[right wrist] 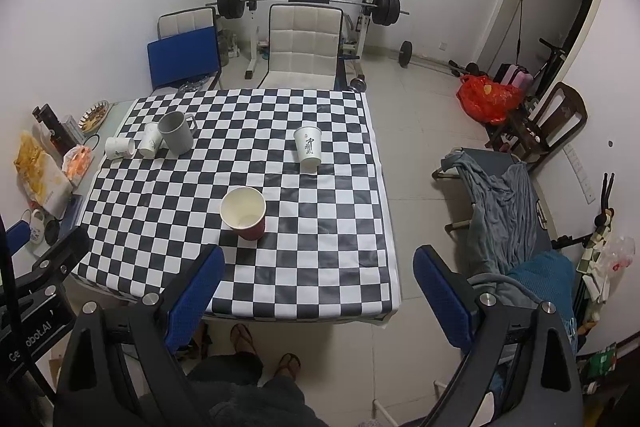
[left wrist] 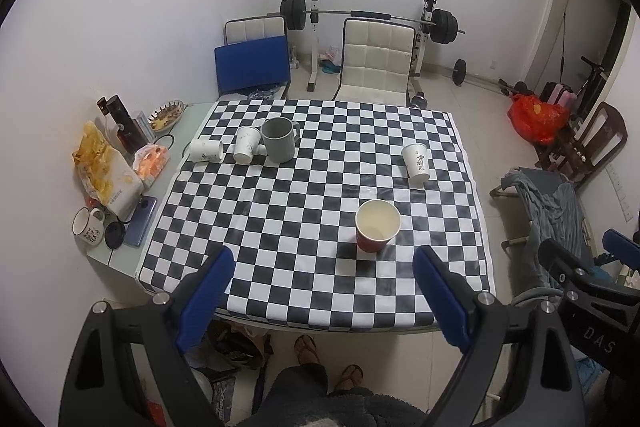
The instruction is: Flip cup upright
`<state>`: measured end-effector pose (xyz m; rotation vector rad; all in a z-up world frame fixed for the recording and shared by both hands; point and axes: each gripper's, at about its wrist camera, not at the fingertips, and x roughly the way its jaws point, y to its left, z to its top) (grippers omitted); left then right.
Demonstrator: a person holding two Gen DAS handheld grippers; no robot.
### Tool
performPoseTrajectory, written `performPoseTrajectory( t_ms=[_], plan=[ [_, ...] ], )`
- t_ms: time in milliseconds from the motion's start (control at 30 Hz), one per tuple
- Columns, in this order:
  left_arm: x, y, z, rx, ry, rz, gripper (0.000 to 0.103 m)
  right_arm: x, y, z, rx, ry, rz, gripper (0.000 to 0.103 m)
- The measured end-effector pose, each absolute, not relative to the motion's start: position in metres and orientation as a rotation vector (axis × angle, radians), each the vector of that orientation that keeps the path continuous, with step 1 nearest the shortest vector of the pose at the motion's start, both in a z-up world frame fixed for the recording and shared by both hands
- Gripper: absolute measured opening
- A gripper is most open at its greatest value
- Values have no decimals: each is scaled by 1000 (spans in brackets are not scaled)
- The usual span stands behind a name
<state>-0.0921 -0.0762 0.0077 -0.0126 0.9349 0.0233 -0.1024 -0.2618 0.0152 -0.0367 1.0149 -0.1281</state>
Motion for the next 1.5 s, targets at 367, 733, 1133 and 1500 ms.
performPoseTrajectory(
  t_ms=[367,733,1133,1500],
  plan=[
    [-92,-75,16,9,907,59,91,-98,-263,31,-35,1010,-123,97],
    [-95,-78,17,6,904,49,91,-98,-259,35,-36,1009,-118,97],
    [-97,-80,18,4,903,46,91,-97,-248,44,-25,1022,-101,97],
    [-97,-79,18,5,901,43,91,-97,-249,42,-14,1021,-98,97]
  ],
)
